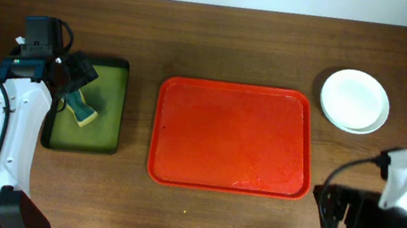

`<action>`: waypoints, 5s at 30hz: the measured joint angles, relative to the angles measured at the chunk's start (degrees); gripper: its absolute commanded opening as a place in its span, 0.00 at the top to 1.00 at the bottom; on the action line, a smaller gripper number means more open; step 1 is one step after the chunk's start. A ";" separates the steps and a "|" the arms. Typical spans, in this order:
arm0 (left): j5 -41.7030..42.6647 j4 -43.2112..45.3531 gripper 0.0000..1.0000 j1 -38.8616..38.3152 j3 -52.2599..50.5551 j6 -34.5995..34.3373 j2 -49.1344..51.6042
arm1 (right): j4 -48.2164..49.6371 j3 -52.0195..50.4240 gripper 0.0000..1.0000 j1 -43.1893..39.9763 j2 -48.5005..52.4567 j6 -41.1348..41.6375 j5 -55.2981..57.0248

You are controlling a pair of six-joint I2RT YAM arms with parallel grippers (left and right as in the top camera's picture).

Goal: Clean dirty plates on tray and stack at the side

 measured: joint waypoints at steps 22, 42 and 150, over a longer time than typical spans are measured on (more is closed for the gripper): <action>0.00 0.02 0.01 0.00 0.00 0.00 0.00 | 78.82 -73.09 0.01 2.73 -45.66 -0.33 0.83; 0.00 0.02 0.01 0.00 0.00 0.00 0.00 | 101.94 -93.79 0.01 2.80 -52.19 -6.27 9.25; 6.01 44.85 0.01 -11.32 -75.93 29.62 -89.85 | 92.41 -94.66 0.01 2.86 -52.33 -10.60 10.14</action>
